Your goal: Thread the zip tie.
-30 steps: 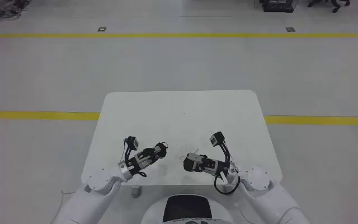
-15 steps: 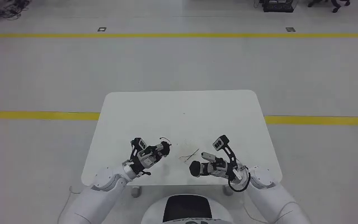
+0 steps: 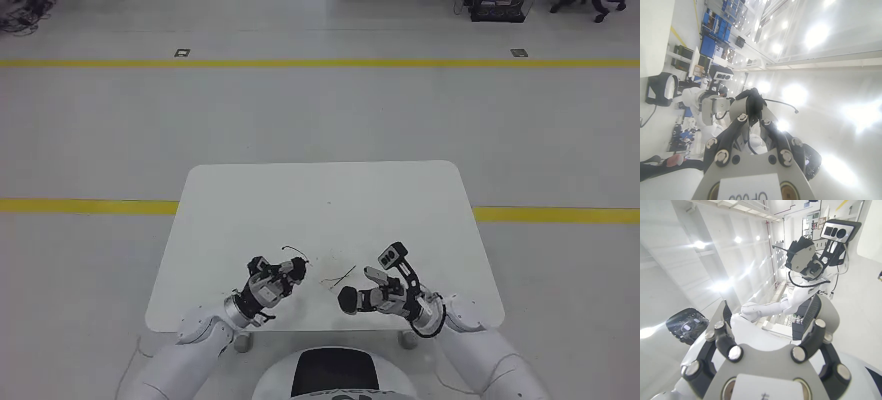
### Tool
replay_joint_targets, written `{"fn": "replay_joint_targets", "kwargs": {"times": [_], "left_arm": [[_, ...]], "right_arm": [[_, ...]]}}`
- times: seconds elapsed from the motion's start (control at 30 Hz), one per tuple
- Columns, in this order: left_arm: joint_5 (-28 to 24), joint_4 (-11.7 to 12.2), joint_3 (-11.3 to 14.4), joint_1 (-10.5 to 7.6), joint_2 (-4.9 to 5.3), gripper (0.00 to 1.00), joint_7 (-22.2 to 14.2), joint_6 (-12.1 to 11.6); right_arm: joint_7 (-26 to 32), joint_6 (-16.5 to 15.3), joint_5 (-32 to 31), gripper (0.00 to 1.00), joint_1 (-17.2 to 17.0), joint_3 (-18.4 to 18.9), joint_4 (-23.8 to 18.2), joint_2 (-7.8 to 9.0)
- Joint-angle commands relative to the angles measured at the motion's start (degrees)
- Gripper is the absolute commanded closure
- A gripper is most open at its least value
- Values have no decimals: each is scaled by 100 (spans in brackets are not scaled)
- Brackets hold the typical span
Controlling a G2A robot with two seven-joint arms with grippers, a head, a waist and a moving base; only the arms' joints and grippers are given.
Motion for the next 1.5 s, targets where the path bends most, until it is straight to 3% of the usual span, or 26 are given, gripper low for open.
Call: {"fn": "replay_joint_targets", "kwargs": {"times": [0.0,0.13,0.17,0.27,0.33,0.77,1.47], "left_arm": [[-94,63,57,-32,-24,100,-89,16],[-309,151,122,-77,-68,100,-261,36],[-367,157,136,-80,-77,100,-301,47],[-506,177,176,-92,-103,100,-449,96],[-539,195,196,-98,-114,100,-531,125],[-509,160,305,-72,-159,100,-757,255],[-425,210,481,-100,-227,100,-842,365]], "right_arm": [[120,1,82,0,47,-15,116,-34],[288,1,173,10,123,-41,292,-118],[331,1,201,22,138,-47,323,-140],[410,1,218,45,196,-69,440,-217],[469,1,242,51,234,-93,514,-275],[614,1,25,58,412,-43,890,-600],[808,1,-403,80,429,258,1084,-968]]}}
